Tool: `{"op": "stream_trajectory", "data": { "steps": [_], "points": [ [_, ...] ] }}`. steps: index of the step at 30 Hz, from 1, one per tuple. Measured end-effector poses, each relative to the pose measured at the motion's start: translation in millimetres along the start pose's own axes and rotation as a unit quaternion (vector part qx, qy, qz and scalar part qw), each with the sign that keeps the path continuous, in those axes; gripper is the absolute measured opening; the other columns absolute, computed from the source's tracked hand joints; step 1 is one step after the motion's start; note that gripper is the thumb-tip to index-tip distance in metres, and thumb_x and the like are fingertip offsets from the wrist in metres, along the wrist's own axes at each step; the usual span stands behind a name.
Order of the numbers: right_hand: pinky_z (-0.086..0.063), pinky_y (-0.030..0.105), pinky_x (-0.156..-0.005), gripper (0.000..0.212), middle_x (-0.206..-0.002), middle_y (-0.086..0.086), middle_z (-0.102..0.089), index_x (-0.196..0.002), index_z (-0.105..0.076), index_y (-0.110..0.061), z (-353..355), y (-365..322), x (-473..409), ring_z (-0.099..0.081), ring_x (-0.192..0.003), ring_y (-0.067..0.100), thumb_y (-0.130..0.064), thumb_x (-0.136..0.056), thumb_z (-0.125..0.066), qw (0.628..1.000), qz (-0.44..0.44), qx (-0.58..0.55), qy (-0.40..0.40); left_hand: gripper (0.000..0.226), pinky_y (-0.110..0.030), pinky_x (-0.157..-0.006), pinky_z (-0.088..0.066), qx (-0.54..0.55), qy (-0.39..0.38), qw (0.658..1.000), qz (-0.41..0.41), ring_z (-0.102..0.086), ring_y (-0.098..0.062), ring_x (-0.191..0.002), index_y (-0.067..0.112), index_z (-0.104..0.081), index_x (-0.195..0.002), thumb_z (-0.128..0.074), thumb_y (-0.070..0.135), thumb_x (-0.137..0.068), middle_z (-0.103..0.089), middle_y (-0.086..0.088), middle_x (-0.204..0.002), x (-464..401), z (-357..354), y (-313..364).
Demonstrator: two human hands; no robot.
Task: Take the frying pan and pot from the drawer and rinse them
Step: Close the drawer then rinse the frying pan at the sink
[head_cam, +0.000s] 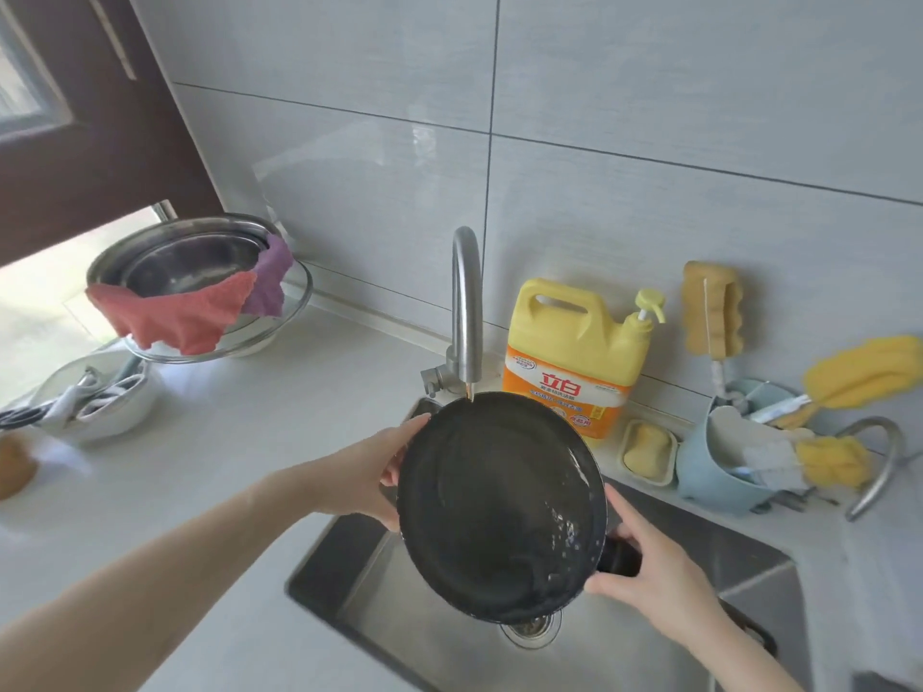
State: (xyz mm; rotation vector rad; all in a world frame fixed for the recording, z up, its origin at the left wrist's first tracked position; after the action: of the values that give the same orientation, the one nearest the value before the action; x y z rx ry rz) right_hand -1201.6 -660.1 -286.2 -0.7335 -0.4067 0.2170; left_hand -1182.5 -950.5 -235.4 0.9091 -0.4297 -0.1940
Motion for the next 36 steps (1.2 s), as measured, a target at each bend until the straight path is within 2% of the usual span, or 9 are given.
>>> {"op": "stream_trajectory", "data": {
  "steps": [5, 9, 11, 14, 16, 19, 26, 30, 36],
  "points": [
    [-0.042, 0.019, -0.076, 0.110, -0.109, -0.048, -0.047, -0.127, 0.000, -0.080, 41, 0, 16, -0.050, -0.101, -0.013, -0.052, -0.059, -0.082, 0.995, 0.014, 0.072, 0.070, 0.123, -0.030, -0.100, -0.049, -0.039, 0.088, 0.995, -0.026, -0.054, -0.014, -0.114, 0.073, 0.007, -0.135, -0.088, 0.035, -0.065, -0.041, 0.005, -0.133, -14, -27, -14],
    [-0.041, 0.016, -0.062, 0.110, -0.117, -0.039, -0.043, -0.138, -0.006, -0.068, 64, -10, 34, -0.055, -0.091, -0.003, -0.056, -0.061, -0.083, 0.973, 0.074, 0.167, 0.144, 0.123, -0.033, -0.097, -0.050, -0.126, 0.183, 0.972, -0.072, -0.055, -0.017, -0.112, 0.053, 0.016, -0.147, -0.082, 0.044, -0.074, -0.041, 0.001, -0.136, -9, -41, -16],
    [-0.037, 0.012, -0.052, 0.108, -0.104, -0.020, -0.057, -0.145, -0.031, -0.040, 78, -22, 47, -0.061, -0.076, 0.009, -0.051, -0.054, -0.088, 0.939, 0.124, 0.235, 0.217, 0.114, -0.034, -0.092, -0.052, -0.175, 0.255, 0.944, -0.118, -0.056, -0.018, -0.111, 0.034, 0.009, -0.155, -0.074, 0.051, -0.078, -0.045, -0.005, -0.135, 2, -39, -4],
    [-0.048, 0.031, -0.051, 0.081, -0.096, -0.005, -0.053, -0.135, -0.044, -0.014, 91, -41, 73, -0.052, -0.076, 0.017, -0.056, -0.071, -0.070, 0.870, 0.228, 0.279, 0.338, 0.099, -0.031, -0.090, -0.049, -0.243, 0.363, 0.876, -0.204, -0.052, -0.025, -0.114, 0.011, -0.003, -0.156, -0.061, 0.053, -0.087, -0.042, -0.014, -0.135, 27, -32, 28],
    [-0.051, 0.037, -0.051, 0.069, -0.096, 0.001, -0.054, -0.128, -0.047, -0.010, 99, -47, 87, -0.055, -0.073, 0.023, -0.054, -0.076, -0.057, 0.834, 0.256, 0.292, 0.392, 0.096, -0.034, -0.090, -0.047, -0.294, 0.415, 0.821, -0.259, -0.053, -0.028, -0.110, 0.010, -0.003, -0.156, -0.061, 0.043, -0.088, -0.044, -0.016, -0.128, 44, -30, 52],
    [-0.051, 0.038, -0.052, 0.060, -0.097, 0.007, -0.054, -0.115, -0.050, -0.006, 113, -62, 108, -0.049, -0.075, 0.023, -0.049, -0.076, -0.064, 0.782, 0.289, 0.311, 0.457, 0.089, -0.037, -0.090, -0.046, -0.354, 0.466, 0.749, -0.310, -0.054, -0.032, -0.104, 0.005, -0.011, -0.153, -0.065, 0.034, -0.088, -0.048, -0.020, -0.120, 66, -27, 78],
    [-0.039, 0.035, -0.064, 0.054, -0.085, 0.016, -0.065, -0.102, -0.054, -0.003, 147, -99, 141, -0.046, -0.074, 0.024, -0.044, -0.074, -0.076, 0.711, 0.318, 0.332, 0.532, 0.083, -0.032, -0.087, -0.045, -0.368, 0.513, 0.696, -0.341, -0.054, -0.033, -0.100, 0.002, -0.020, -0.144, -0.074, 0.023, -0.084, -0.049, -0.025, -0.114, 90, -6, 113],
    [-0.038, 0.034, -0.064, 0.053, -0.078, 0.021, -0.066, -0.102, -0.054, -0.003, 151, -101, 140, -0.046, -0.074, 0.025, -0.044, -0.074, -0.075, 0.727, 0.315, 0.324, 0.517, 0.107, -0.027, -0.097, -0.040, -0.364, 0.498, 0.705, -0.349, -0.053, -0.035, -0.101, 0.006, -0.005, -0.154, -0.078, 0.019, -0.078, -0.047, -0.025, -0.116, 84, -5, 118],
    [-0.045, 0.037, -0.057, 0.069, -0.095, 0.009, -0.052, -0.125, -0.045, -0.003, 128, -63, 108, -0.048, -0.076, 0.025, -0.047, -0.076, -0.064, 0.808, 0.273, 0.312, 0.419, 0.091, -0.028, -0.102, -0.040, -0.330, 0.433, 0.788, -0.287, -0.052, -0.032, -0.112, 0.004, -0.012, -0.150, -0.071, 0.028, -0.085, -0.045, -0.021, -0.127, 47, -28, 88]
  ]
}}
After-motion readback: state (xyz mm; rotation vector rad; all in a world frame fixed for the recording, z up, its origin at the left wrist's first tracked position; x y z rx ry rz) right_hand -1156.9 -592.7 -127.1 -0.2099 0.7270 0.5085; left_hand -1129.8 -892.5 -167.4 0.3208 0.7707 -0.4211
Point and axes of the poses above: each hand's wrist, its own x-axis away from the middle knuckle, its own z-axis out of the back of the hand, y = z × x, the point moved 10 cm from there along -x, towards the middle knuckle
